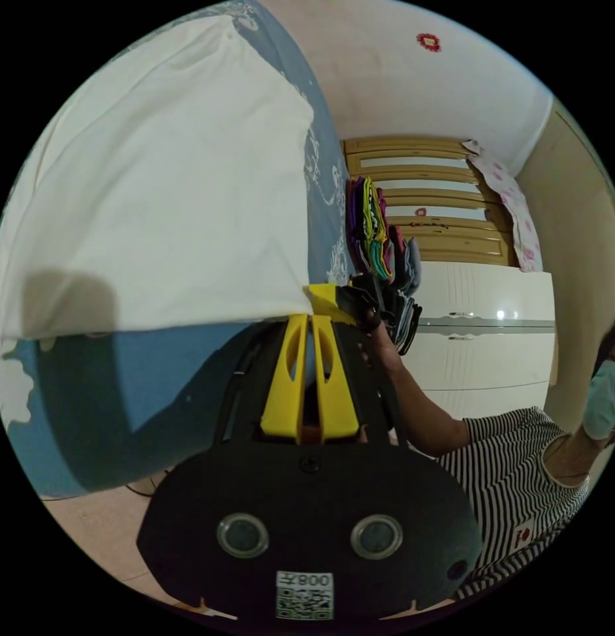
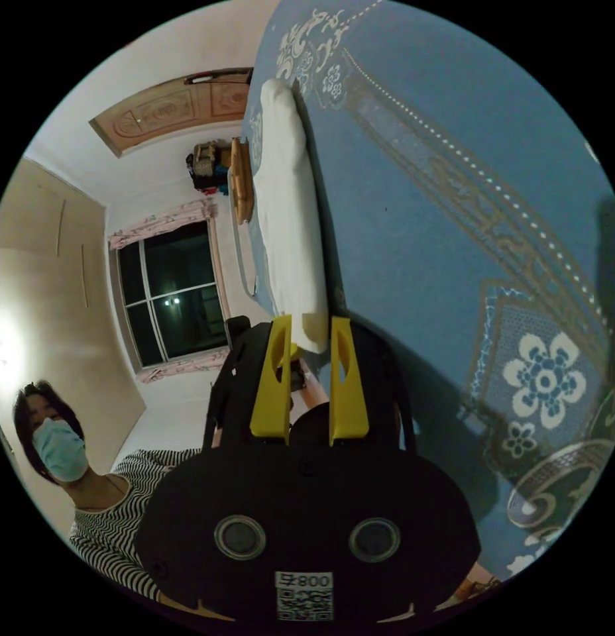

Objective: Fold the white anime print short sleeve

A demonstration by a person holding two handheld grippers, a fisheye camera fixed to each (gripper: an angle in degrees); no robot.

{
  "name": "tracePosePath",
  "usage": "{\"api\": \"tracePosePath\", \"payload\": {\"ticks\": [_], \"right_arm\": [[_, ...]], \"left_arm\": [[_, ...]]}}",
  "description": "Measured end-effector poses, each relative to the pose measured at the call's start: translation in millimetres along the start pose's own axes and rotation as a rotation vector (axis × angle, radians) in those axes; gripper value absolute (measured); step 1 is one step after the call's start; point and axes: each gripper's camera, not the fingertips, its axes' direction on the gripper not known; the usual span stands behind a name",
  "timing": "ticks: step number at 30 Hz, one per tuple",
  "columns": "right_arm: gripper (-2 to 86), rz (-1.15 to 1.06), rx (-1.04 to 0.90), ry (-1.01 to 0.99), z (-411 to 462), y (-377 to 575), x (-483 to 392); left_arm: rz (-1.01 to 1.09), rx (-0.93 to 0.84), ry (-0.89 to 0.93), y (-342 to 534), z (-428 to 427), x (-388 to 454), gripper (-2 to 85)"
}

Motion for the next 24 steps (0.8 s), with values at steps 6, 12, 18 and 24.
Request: {"api": "tracePosePath", "payload": {"ticks": [6, 12, 18, 24], "right_arm": [[4.1, 0.013, -0.039, 0.014, -4.8, 3.9, -4.4], [2.7, -0.061, -0.018, -0.081, -19.2, 16.3, -34.1], [2.3, -0.135, -0.021, -0.108, -28.9, 22.8, -74.9], [2.3, -0.168, -0.025, -0.115, -36.6, 36.3, -103.8]], "left_arm": [[-0.022, 0.075, 0.023, 26.5, -53.4, -10.0, 5.1], [-0.146, 0.245, 0.077, 55.7, -121.3, -41.8, 10.0], [-0.216, 0.383, 0.245, 60.5, -158.8, -63.7, 11.7], [-0.282, 0.548, 0.375, 61.2, -184.2, -76.9, 11.9]]}}
